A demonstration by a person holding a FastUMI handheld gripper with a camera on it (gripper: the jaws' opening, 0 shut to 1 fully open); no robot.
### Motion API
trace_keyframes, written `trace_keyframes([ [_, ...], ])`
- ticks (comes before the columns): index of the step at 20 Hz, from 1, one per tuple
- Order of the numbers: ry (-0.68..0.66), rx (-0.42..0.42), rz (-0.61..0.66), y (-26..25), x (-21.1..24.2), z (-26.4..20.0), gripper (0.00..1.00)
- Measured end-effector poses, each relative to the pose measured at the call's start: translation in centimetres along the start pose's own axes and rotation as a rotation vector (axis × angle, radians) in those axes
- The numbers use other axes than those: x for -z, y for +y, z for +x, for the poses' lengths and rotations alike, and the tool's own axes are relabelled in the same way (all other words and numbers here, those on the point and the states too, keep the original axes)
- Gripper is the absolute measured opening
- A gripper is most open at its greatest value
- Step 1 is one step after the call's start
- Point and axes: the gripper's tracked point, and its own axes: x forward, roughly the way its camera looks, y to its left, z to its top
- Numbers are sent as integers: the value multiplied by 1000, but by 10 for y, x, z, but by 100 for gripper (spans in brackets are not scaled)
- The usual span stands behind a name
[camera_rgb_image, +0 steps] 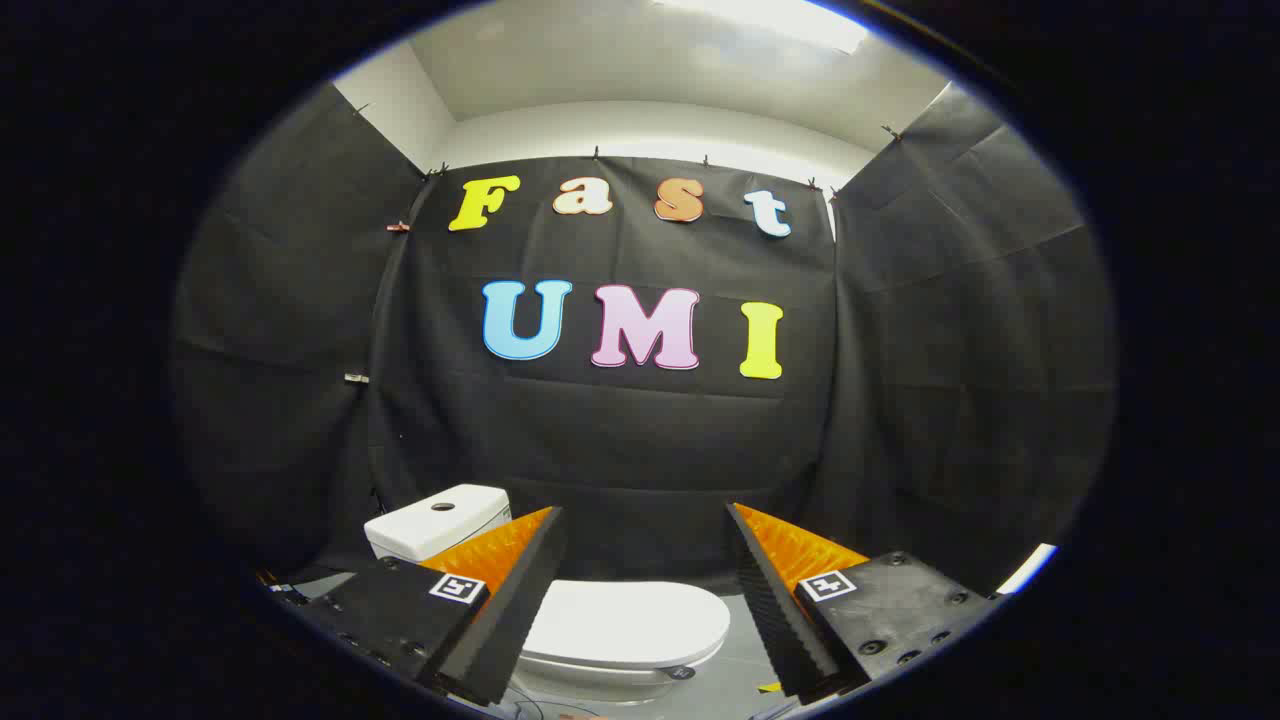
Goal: Open the toilet lid.
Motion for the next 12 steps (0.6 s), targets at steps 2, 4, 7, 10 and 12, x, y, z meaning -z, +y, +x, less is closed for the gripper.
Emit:
trace_keyframes([
  [2, -5, 2, 9, -1, -3, 1, 98],
  [4, 2, 3, 14, -1, 1, 2, 98],
  [7, 16, 11, 21, -5, 3, 2, 98],
  [10, 12, 14, 24, -6, 1, 2, 98],
  [12, 13, 14, 19, -6, 1, 3, 98],
])
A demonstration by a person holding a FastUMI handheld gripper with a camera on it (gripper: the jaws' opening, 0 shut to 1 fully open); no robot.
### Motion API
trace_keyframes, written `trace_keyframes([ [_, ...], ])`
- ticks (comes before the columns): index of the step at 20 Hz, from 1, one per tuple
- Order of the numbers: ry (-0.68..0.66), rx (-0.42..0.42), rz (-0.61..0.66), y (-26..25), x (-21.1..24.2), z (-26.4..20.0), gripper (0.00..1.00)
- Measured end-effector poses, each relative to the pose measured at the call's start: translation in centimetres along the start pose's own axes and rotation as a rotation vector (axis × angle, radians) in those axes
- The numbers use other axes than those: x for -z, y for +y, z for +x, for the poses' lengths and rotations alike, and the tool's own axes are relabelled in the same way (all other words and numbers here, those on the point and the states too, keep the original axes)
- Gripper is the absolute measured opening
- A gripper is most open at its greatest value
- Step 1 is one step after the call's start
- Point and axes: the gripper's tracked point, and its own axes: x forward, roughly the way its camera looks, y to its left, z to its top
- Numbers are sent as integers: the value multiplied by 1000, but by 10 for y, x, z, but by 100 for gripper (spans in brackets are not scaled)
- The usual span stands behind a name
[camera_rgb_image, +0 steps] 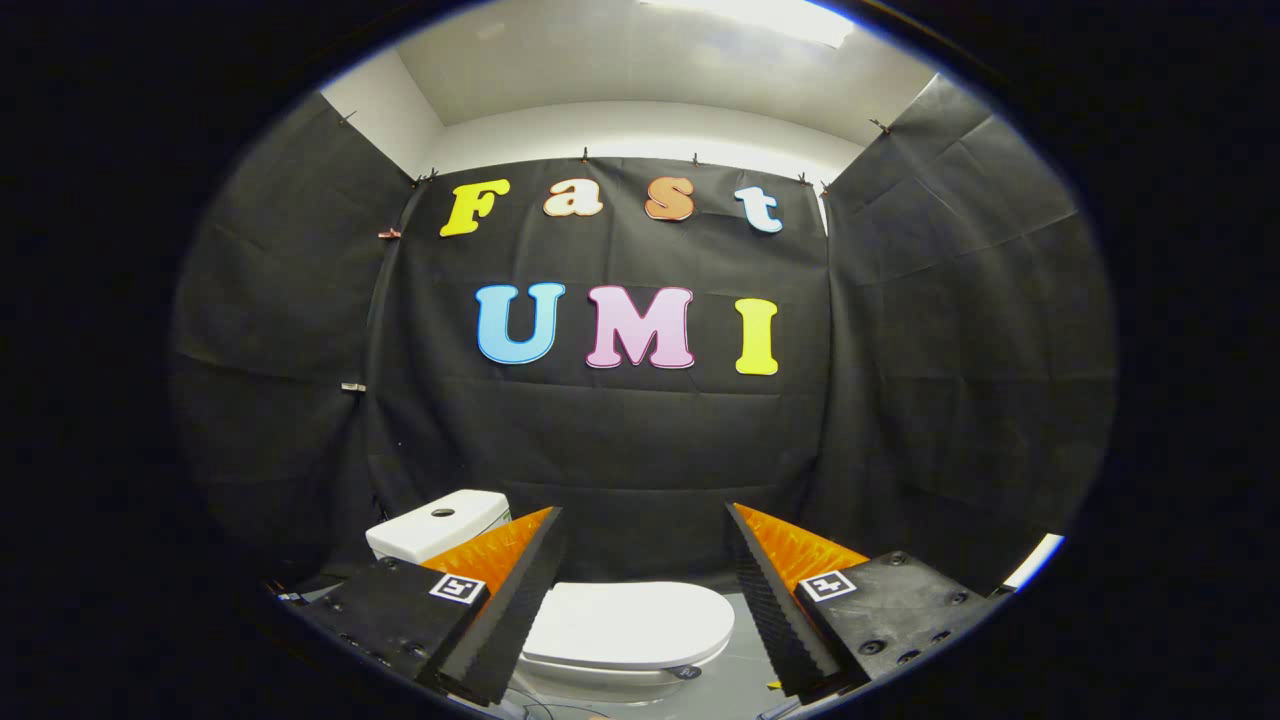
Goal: Open the toilet lid.
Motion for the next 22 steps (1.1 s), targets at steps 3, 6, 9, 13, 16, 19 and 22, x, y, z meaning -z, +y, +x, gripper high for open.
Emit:
trace_keyframes([
  [3, 2, 0, 7, -1, -1, -1, 98],
  [6, 0, -1, 17, -2, -2, -1, 98],
  [9, -1, -4, 15, -2, -2, -2, 98],
  [13, 7, 7, 27, -7, 1, 0, 98],
  [16, 31, 25, 47, -16, 11, 6, 98],
  [19, 75, 39, 87, -29, 29, 15, 98],
  [22, 131, 45, 144, -46, 55, 26, 98],
])
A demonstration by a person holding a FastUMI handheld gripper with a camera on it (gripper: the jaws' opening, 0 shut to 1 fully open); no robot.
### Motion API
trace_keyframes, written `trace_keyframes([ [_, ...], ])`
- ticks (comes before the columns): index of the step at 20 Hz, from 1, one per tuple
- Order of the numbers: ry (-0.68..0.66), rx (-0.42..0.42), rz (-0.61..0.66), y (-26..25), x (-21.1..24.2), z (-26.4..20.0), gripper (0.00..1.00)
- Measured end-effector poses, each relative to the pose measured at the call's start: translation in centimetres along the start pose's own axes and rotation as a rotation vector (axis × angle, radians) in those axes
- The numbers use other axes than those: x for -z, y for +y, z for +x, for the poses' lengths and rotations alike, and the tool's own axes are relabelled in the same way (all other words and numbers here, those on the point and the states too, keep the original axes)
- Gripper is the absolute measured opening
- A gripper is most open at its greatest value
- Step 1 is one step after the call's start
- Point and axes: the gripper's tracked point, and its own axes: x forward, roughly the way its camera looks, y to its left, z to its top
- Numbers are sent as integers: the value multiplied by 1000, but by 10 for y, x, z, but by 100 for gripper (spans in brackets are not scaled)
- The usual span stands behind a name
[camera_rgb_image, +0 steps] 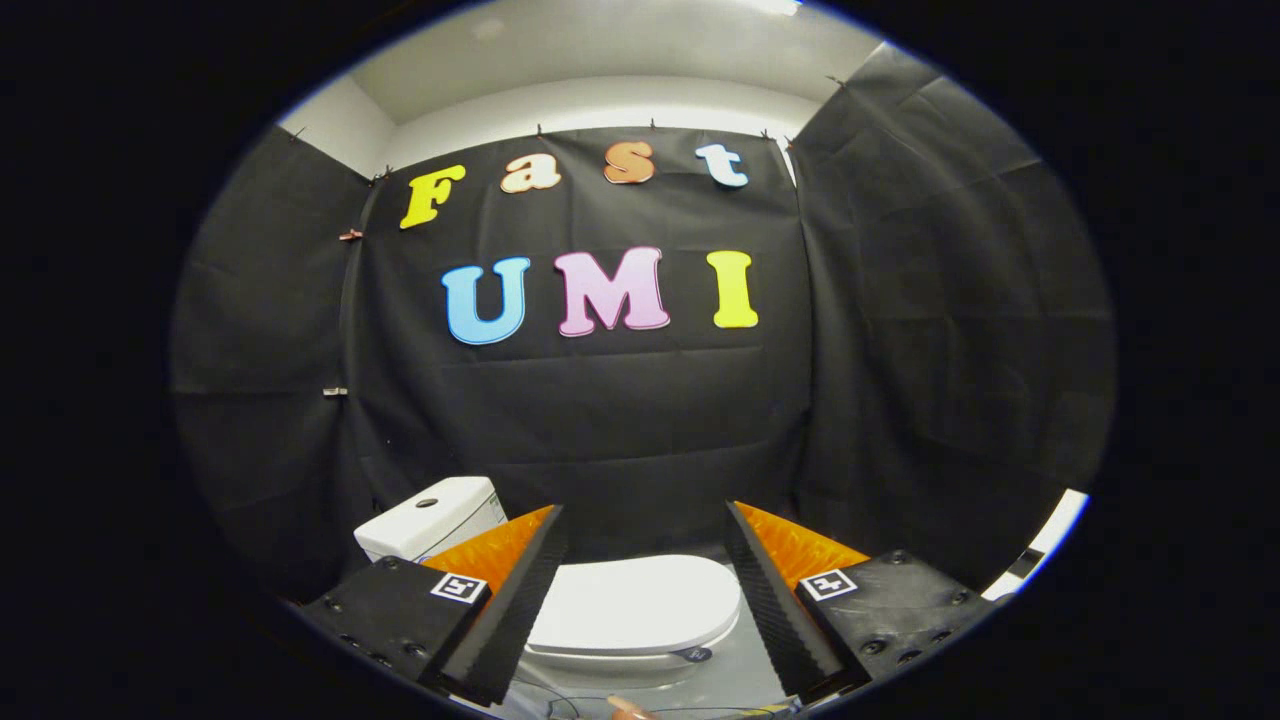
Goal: Open the toilet lid.
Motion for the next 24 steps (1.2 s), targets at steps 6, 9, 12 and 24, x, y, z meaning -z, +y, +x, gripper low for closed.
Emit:
trace_keyframes([
  [6, 145, 44, 158, -54, 67, 41, 99],
  [9, 206, 43, 270, -77, 105, 64, 99],
  [12, 253, 49, 332, -99, 145, 85, 99],
  [24, 537, 59, 617, -128, 328, 140, 97],
])
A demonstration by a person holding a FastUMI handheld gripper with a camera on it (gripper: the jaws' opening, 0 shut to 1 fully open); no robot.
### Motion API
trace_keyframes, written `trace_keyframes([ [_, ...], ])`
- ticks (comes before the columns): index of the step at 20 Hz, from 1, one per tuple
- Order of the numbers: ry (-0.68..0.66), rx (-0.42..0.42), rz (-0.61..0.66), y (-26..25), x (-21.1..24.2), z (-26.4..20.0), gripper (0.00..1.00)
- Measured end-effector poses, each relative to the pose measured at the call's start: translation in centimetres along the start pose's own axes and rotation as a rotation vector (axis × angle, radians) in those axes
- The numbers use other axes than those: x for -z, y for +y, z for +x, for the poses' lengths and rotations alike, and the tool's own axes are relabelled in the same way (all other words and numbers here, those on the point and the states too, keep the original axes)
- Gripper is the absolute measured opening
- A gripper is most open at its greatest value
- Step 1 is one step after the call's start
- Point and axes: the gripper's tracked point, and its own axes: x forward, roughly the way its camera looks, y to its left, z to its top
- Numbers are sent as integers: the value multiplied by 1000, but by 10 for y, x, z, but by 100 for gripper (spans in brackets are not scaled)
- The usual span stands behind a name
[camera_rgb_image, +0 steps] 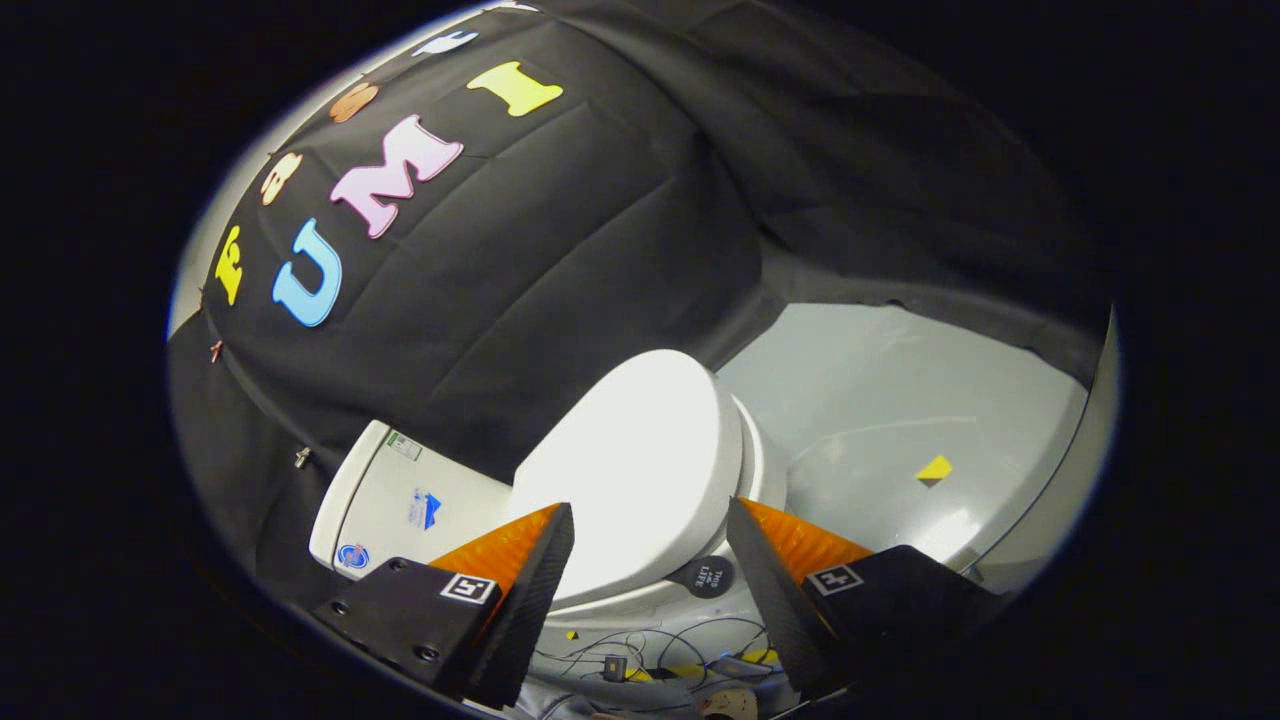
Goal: Open the toilet lid.
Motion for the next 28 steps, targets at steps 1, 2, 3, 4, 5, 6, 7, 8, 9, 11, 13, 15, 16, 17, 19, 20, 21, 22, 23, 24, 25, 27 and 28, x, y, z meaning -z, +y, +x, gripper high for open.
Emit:
trace_keyframes([
  [1, 9, -4, 16, -4, 6, 5, 97],
  [2, 19, -8, 37, -9, 12, 9, 97],
  [3, 35, -5, 59, -15, 20, 14, 97],
  [4, 50, -3, 82, -21, 29, 19, 97],
  [5, 62, 1, 102, -27, 37, 24, 97],
  [6, 73, 0, 124, -32, 44, 29, 97],
  [7, 85, -1, 145, -36, 50, 34, 97],
  [8, 95, 5, 164, -41, 57, 37, 97],
  [9, 98, 6, 180, -45, 60, 41, 96],
  [11, 112, 13, 209, -55, 70, 49, 96],
  [13, 137, 19, 251, -61, 81, 55, 96],
  [15, 139, 11, 270, -60, 86, 63, 91],
  [16, 138, 3, 272, -58, 88, 64, 89],
  [17, 135, -6, 277, -57, 88, 65, 89],
  [19, 140, -14, 286, -54, 92, 69, 70],
  [20, 145, -27, 291, -52, 93, 68, 52],
  [21, 138, -37, 304, -51, 93, 69, 49],
  [22, 132, -50, 321, -49, 92, 69, 49],
  [23, 132, -59, 339, -47, 94, 68, 49],
  [24, 129, -64, 354, -47, 95, 69, 49],
  [25, 123, -65, 363, -47, 95, 70, 49],
  [27, 122, -68, 368, -46, 97, 70, 49],
  [28, 115, -85, 378, -46, 93, 66, 49],
])
